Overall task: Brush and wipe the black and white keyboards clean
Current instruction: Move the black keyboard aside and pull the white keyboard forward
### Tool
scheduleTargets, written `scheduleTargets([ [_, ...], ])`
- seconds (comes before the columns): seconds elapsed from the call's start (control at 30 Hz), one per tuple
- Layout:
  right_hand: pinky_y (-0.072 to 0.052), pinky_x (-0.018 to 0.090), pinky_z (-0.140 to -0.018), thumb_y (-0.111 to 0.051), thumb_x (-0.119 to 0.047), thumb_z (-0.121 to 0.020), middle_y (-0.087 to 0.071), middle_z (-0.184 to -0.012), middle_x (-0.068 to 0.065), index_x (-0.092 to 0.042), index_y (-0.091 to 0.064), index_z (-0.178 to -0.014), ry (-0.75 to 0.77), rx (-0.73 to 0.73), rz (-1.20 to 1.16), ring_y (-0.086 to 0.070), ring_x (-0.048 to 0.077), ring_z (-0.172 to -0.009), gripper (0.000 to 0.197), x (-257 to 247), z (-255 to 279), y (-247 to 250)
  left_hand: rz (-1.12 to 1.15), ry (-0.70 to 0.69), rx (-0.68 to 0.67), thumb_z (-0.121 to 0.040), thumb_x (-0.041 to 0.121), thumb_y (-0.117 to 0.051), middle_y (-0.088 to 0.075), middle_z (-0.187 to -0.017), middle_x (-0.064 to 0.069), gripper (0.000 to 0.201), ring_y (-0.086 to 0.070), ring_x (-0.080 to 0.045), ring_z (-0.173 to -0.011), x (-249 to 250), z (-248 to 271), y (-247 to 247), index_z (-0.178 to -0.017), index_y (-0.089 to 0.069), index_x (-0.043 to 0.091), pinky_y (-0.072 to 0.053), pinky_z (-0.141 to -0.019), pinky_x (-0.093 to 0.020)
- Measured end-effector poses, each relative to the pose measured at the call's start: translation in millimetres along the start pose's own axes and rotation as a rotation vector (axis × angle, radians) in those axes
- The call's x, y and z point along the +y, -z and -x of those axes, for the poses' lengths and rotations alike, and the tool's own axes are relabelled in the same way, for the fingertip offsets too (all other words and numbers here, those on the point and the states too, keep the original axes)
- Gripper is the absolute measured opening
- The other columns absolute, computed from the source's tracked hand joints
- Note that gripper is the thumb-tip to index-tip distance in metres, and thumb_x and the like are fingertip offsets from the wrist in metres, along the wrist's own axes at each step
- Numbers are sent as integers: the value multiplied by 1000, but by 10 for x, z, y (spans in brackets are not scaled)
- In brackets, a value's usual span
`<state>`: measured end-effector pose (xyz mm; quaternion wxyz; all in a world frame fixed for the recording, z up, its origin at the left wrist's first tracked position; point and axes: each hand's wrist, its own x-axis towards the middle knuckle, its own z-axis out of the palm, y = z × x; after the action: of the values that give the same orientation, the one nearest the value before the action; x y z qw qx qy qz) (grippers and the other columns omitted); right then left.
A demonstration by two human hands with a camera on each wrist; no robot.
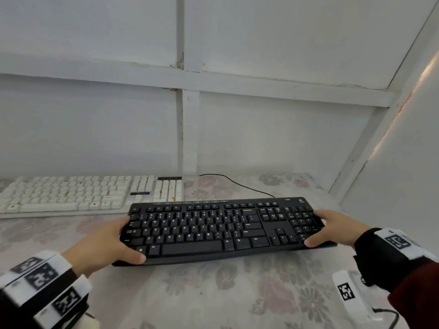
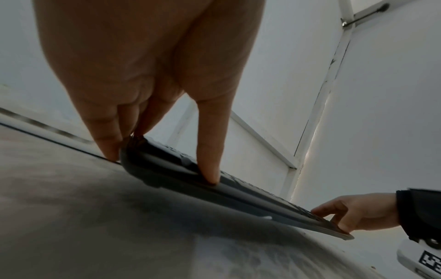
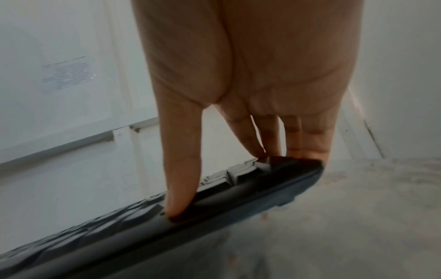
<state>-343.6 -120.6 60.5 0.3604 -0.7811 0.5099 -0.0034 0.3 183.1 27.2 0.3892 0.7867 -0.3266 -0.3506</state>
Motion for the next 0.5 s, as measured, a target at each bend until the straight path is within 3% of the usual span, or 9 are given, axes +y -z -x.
scheduleTargets([
  [0.1,-46,22,-69,-82,0,-63,-70,-97,2,-11,-64,-108,-1,13,-25,-66,18,-88,50,194,-187,278,-62,12,-8,-20,36,-88,-67,-112,8,118,-62,-13,-106,161,-283,-266,-130,-49,20,-47,-99,-38],
  [0.23,-44,19,-68,-82,0,-63,-70,-97,1,-11,-64,-111,-17,28,-20,-64,16,-88,53,454,-486,572,-154,33,-14,-13,47,-89,-57,-130,5,137,-54,-16,-119,377,-645,-574,-138,-41,20,-43,-104,-40],
  [0.4,-43,18,-68,-82,-1,-64,-69,-98,3,-11,-63,-113,-42,26,-5,-63,17,-89,53,621,-830,825,-246,42,1,-19,48,-83,-55,-132,-2,130,-53,-22,-119,623,-1075,-852,-137,-41,17,-44,-103,-42],
  [0.5,-45,25,-77,-86,-5,-56,-69,-100,4,-10,-63,-113,-43,31,5,-63,20,-92,62,685,-1024,920,-268,61,9,-26,46,-84,-51,-136,-3,129,-50,-23,-123,741,-1241,-952,-142,-36,16,-41,-105,-42],
])
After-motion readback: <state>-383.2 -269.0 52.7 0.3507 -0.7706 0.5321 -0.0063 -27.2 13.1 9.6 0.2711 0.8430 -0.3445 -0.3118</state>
